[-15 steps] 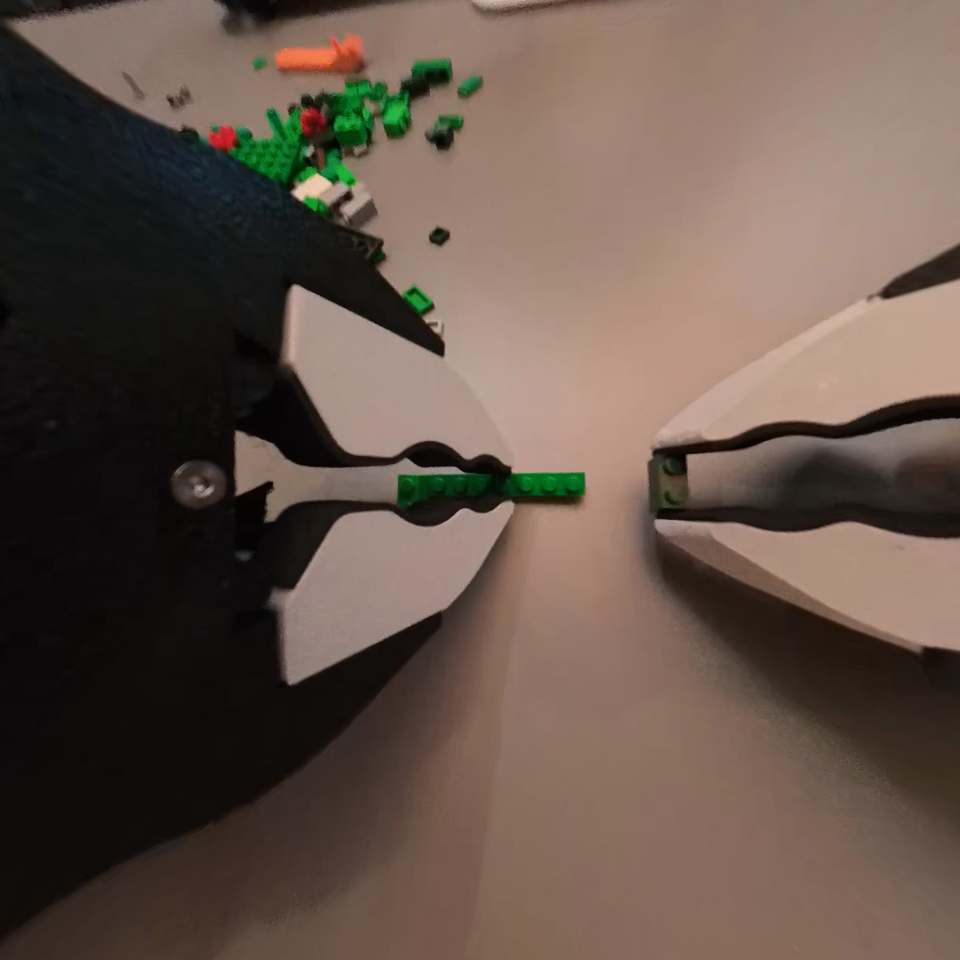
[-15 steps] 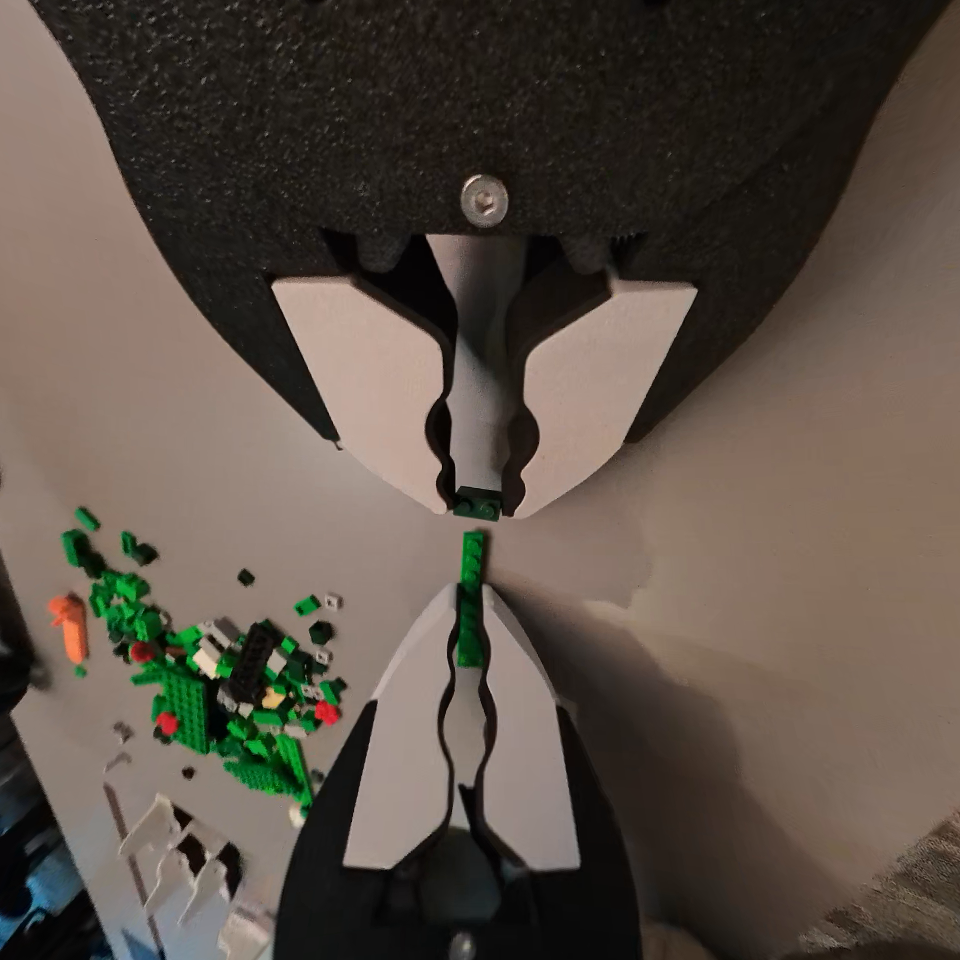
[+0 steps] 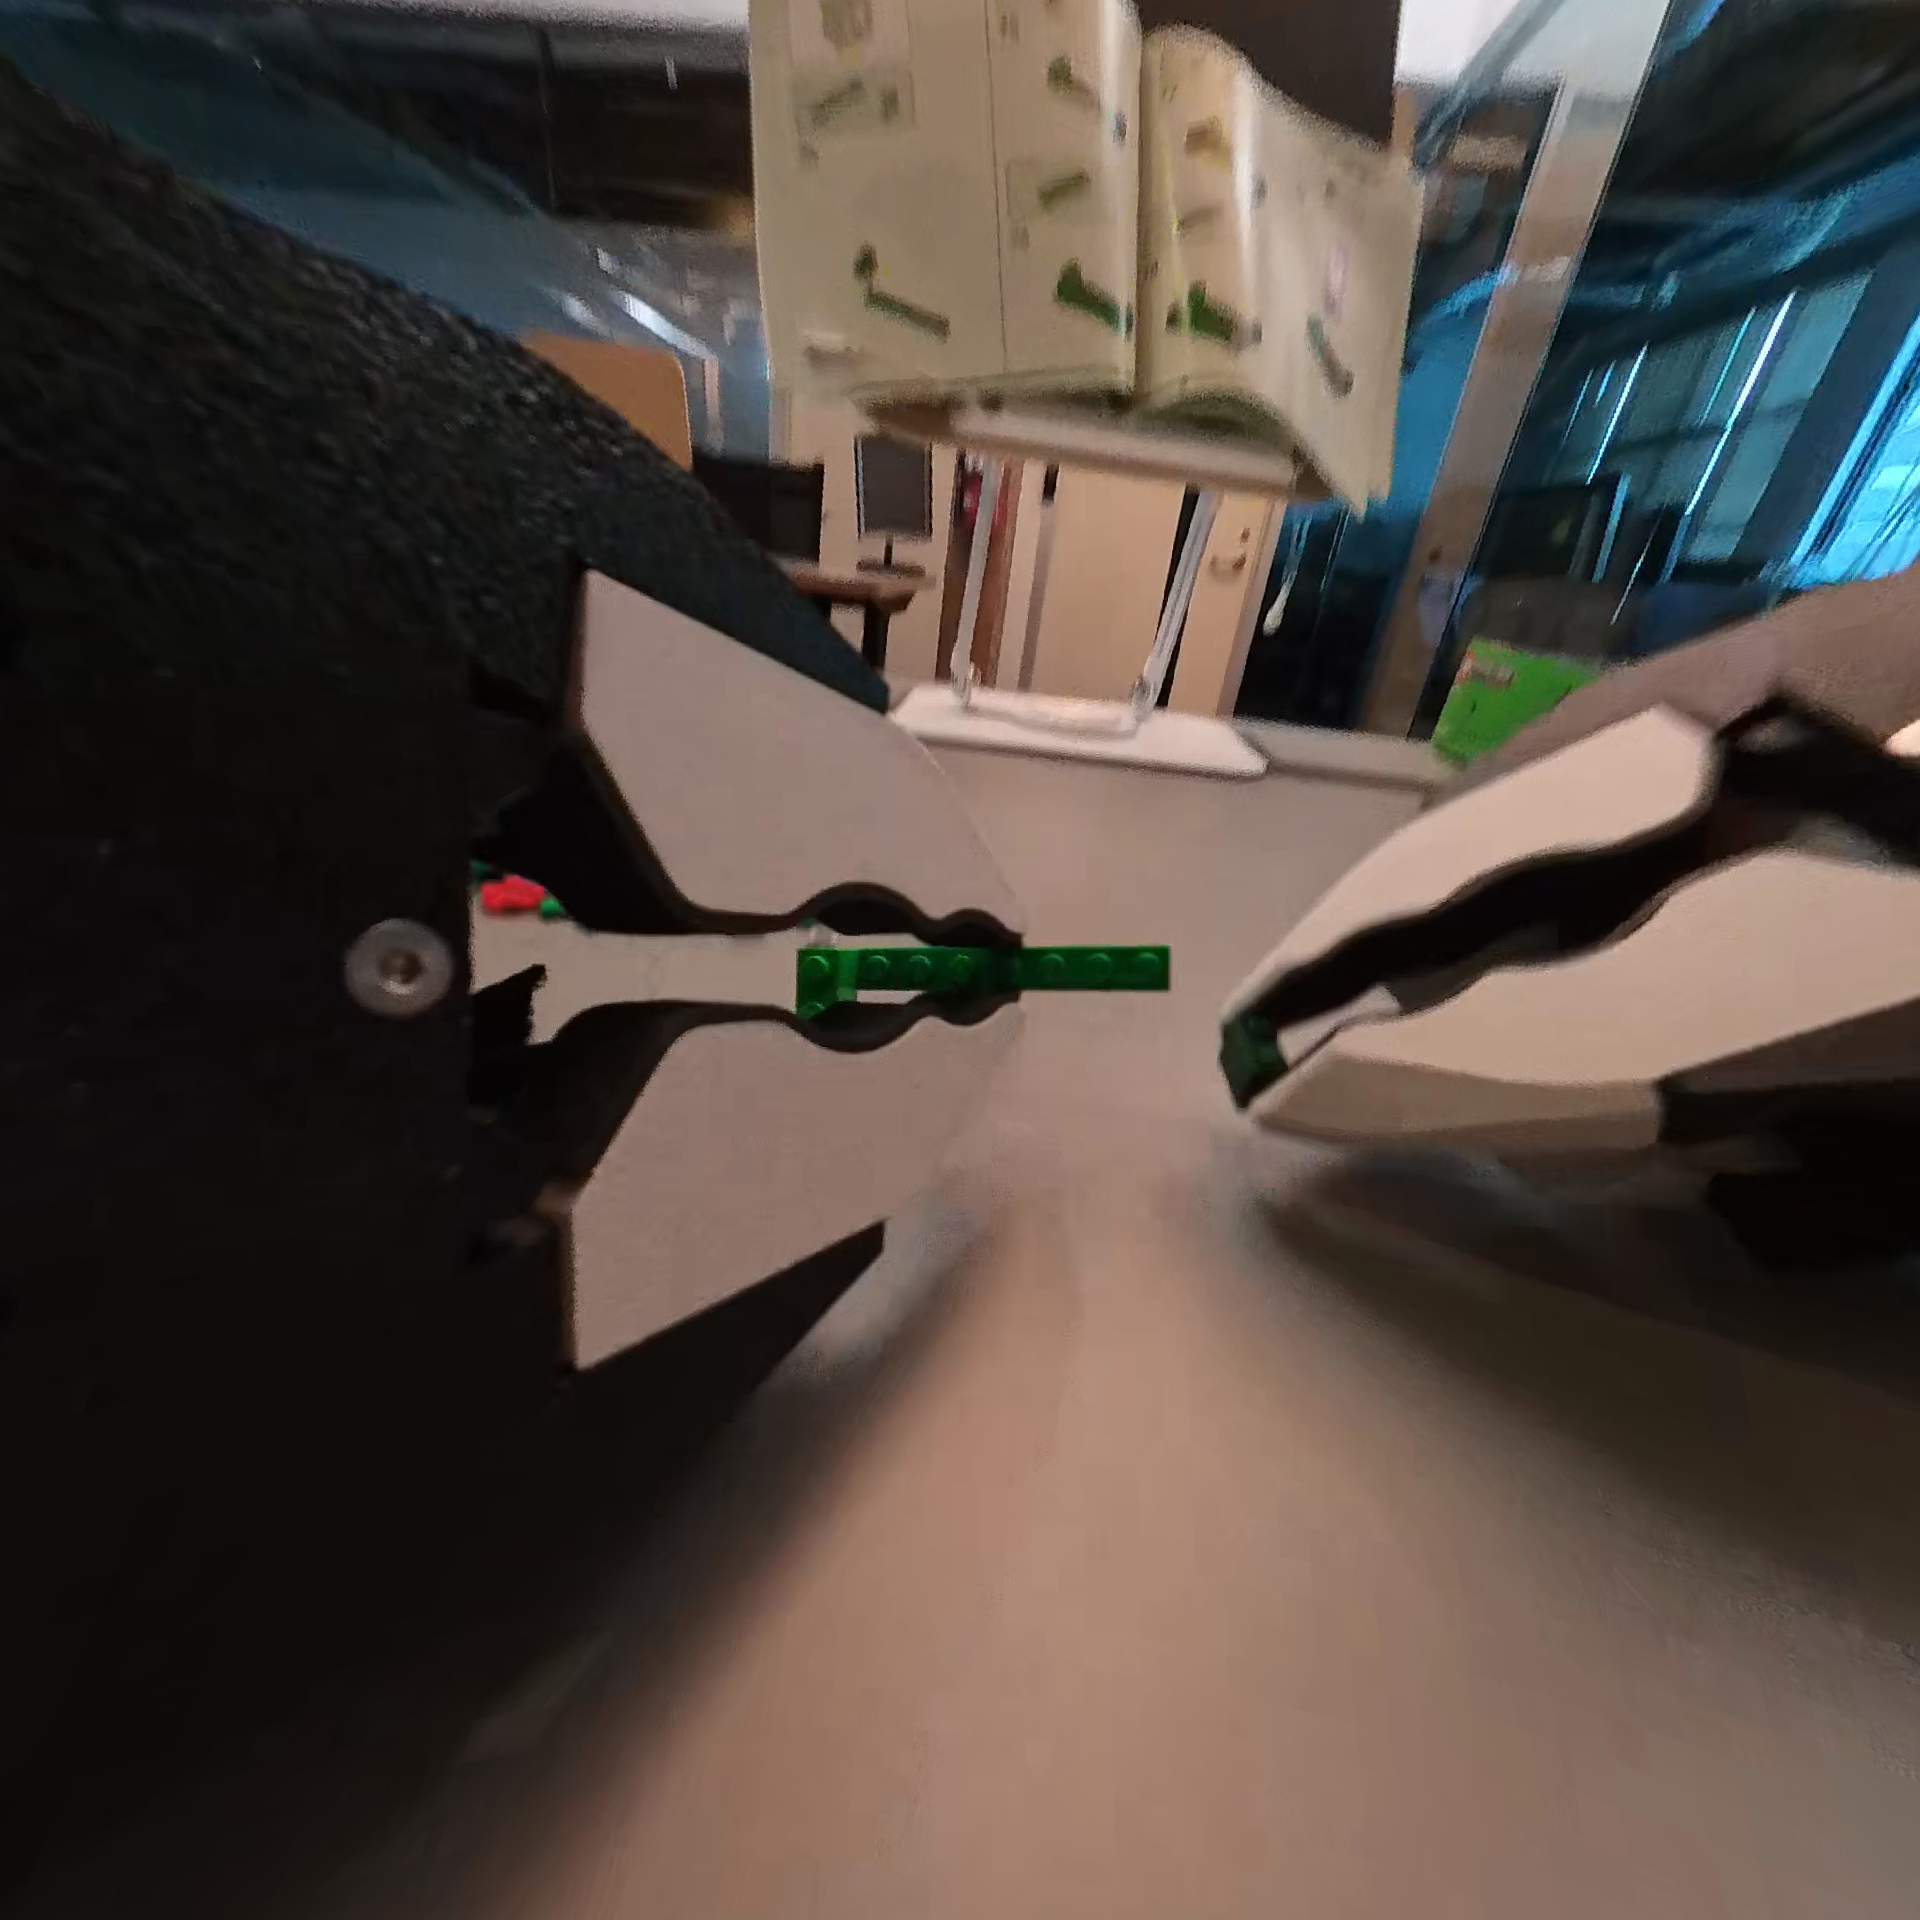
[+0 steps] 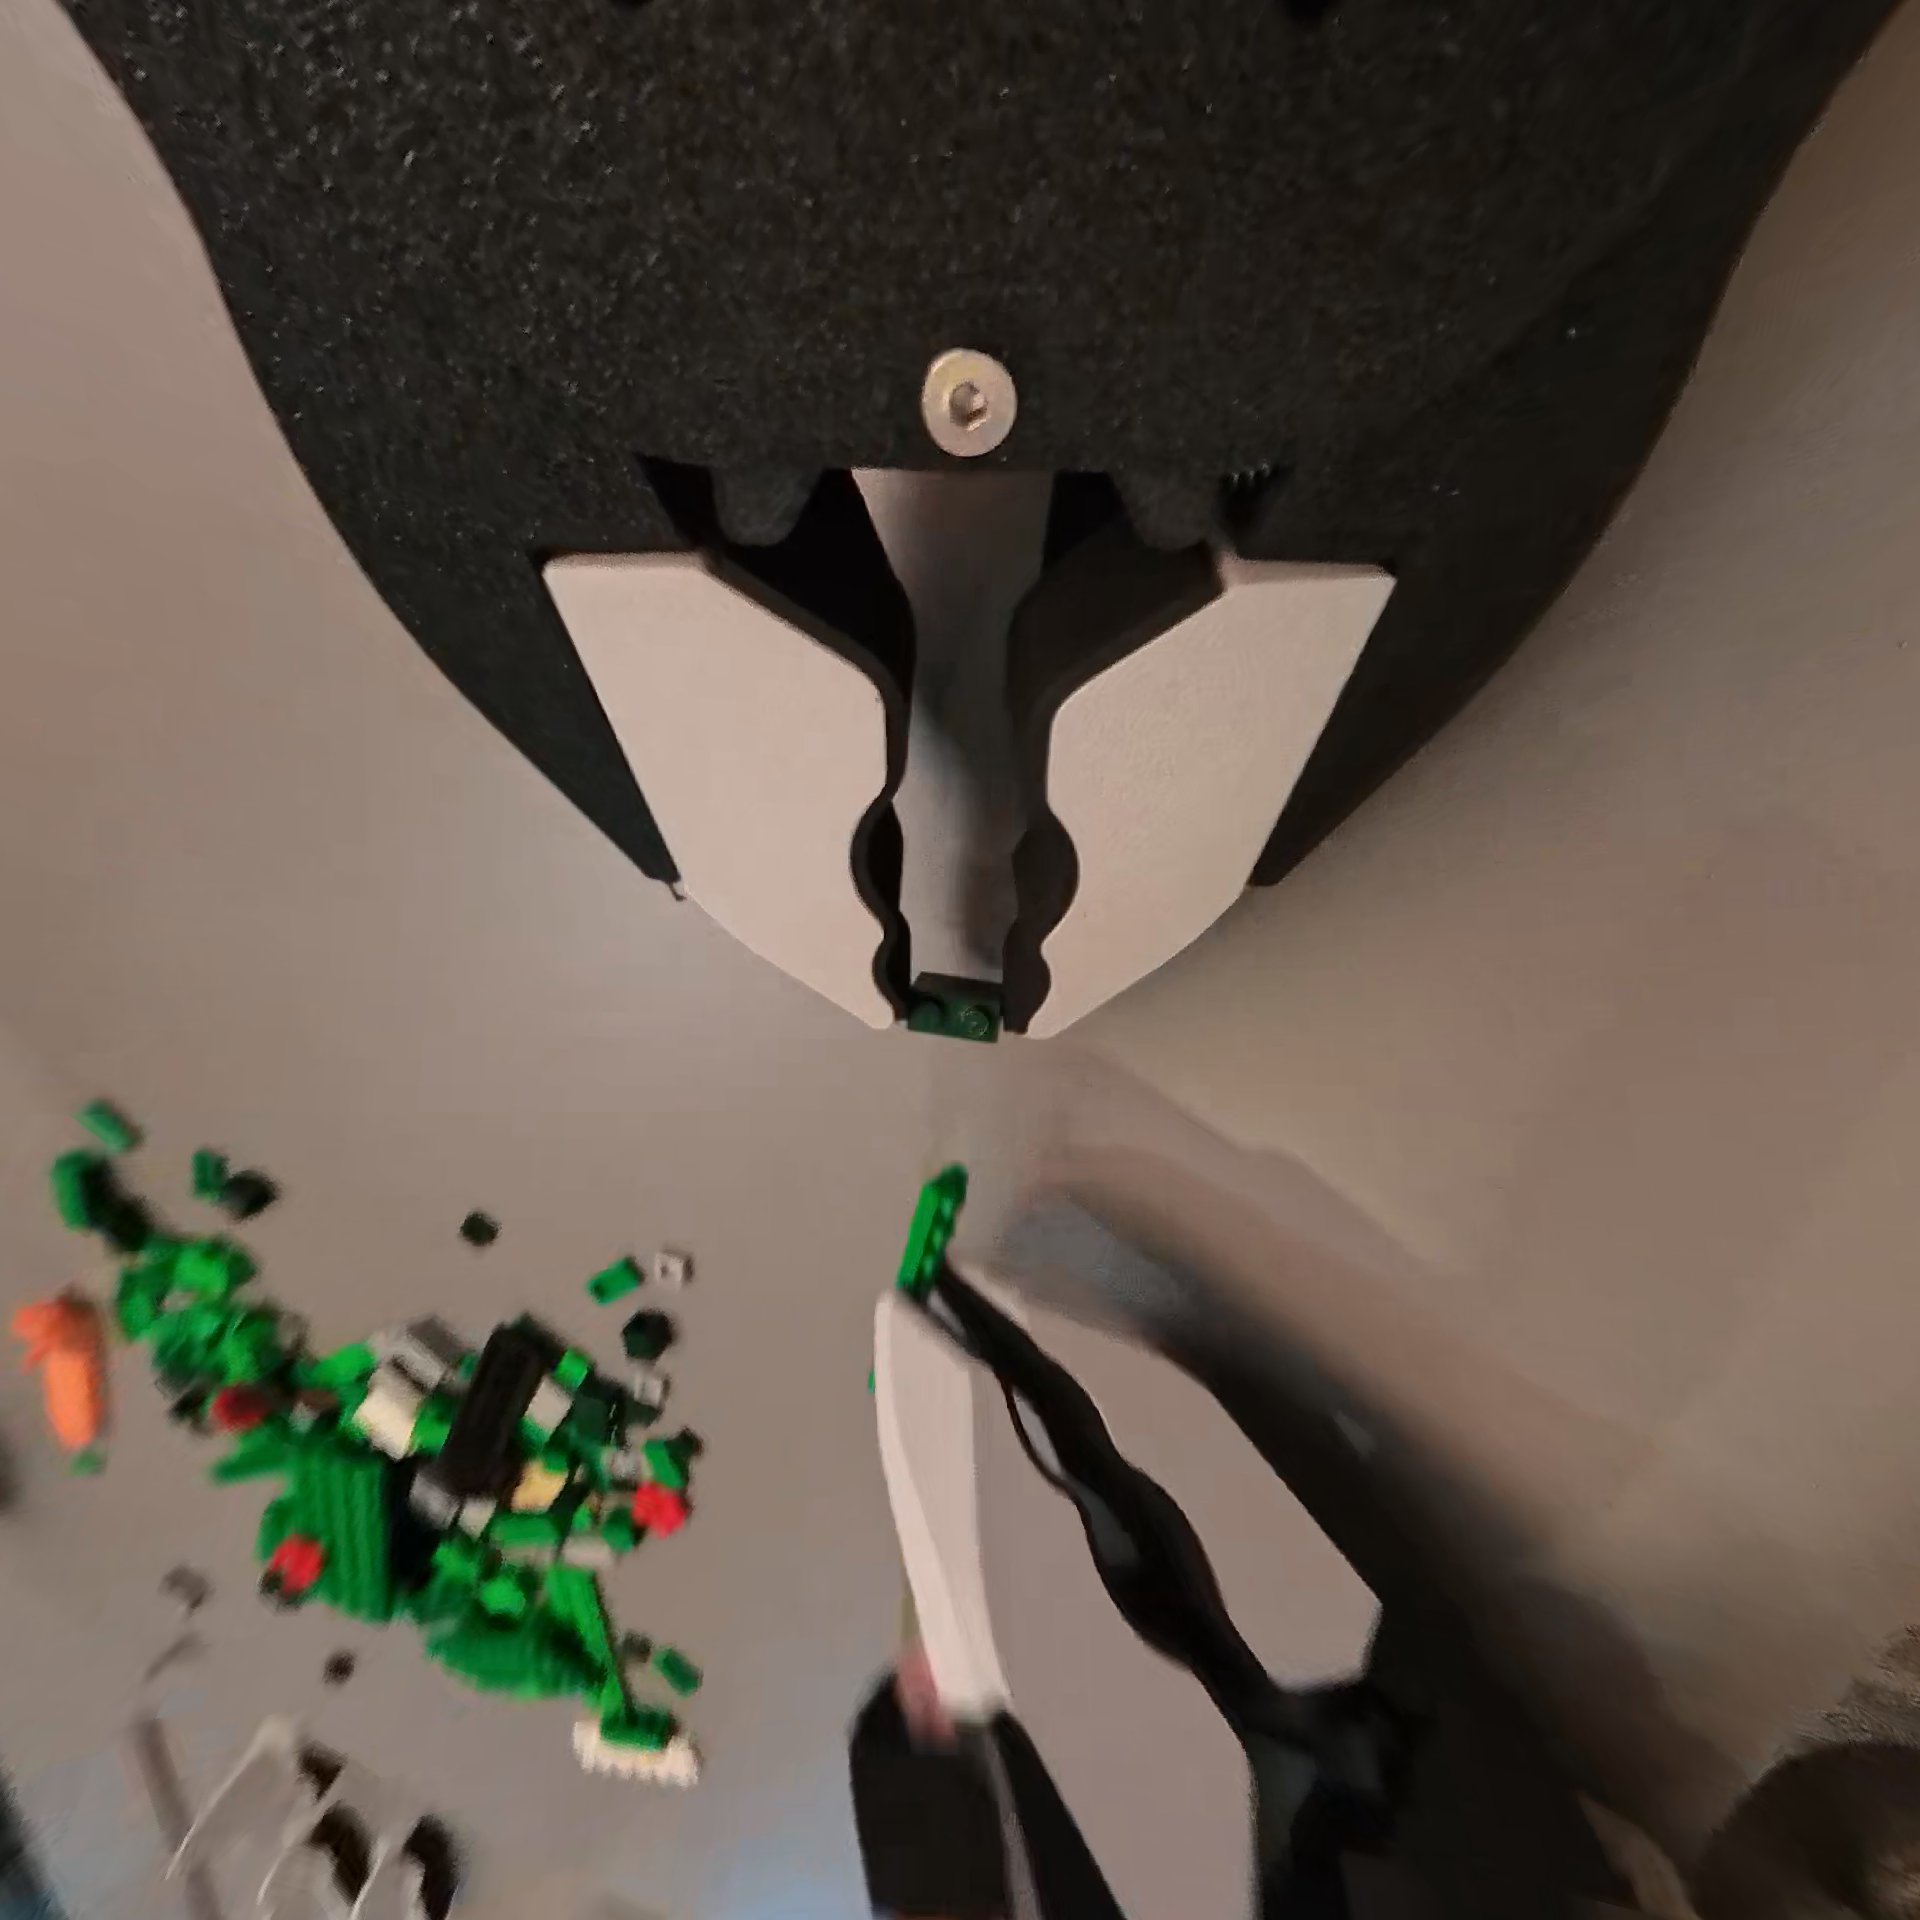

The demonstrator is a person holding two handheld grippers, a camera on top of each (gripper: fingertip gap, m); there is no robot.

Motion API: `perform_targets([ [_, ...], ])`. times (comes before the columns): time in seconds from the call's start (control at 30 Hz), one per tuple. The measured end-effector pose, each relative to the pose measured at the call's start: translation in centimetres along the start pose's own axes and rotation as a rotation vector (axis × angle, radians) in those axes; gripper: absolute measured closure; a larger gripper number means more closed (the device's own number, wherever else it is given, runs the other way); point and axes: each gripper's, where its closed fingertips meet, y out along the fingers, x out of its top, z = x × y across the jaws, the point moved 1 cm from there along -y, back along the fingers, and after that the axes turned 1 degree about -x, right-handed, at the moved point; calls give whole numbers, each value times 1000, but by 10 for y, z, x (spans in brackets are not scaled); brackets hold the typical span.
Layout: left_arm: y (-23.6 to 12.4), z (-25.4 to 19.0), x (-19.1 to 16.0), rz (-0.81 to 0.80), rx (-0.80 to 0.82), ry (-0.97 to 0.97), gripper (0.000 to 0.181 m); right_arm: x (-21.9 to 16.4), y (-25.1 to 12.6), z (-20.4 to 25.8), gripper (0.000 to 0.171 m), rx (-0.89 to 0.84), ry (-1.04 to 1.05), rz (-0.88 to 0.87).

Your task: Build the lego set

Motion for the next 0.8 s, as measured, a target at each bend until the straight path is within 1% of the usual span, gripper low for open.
perform_targets([
  [0.07,-5,12,6,-25,106,59,175,-9,2,0,154,40,74,50],
  [0.17,-10,20,11,-44,212,144,176,-9,3,-2,154,37,95,64],
  [0.23,-9,17,10,-38,209,141,175,-9,3,-3,153,25,89,61],
  [0.27,-9,17,9,-39,210,138,175,-7,2,-4,143,10,74,43],
  [0.3,-9,17,8,-32,212,141,175,-4,0,-7,137,-12,66,22],
  [0.33,-9,18,8,-26,218,146,175,2,-3,-11,133,-44,71,-14],
  [0.37,-9,19,8,-27,220,148,175,12,-6,-14,134,-73,94,-77],
  [0.43,-8,18,8,-23,213,148,175,30,-9,-11,137,-41,162,-176],
  [0.5,-6,16,8,-21,207,156,175,33,-6,-8,139,-45,168,-164],
  [0.67,-6,14,12,-23,207,181,175,42,-3,1,165,-40,125,-192],
  [0.73,-7,12,13,-33,197,165,175,41,-4,1,166,-52,86,-175],
  [0.8,-7,13,15,-55,173,91,173,39,-5,1,166,-53,63,-175],
])
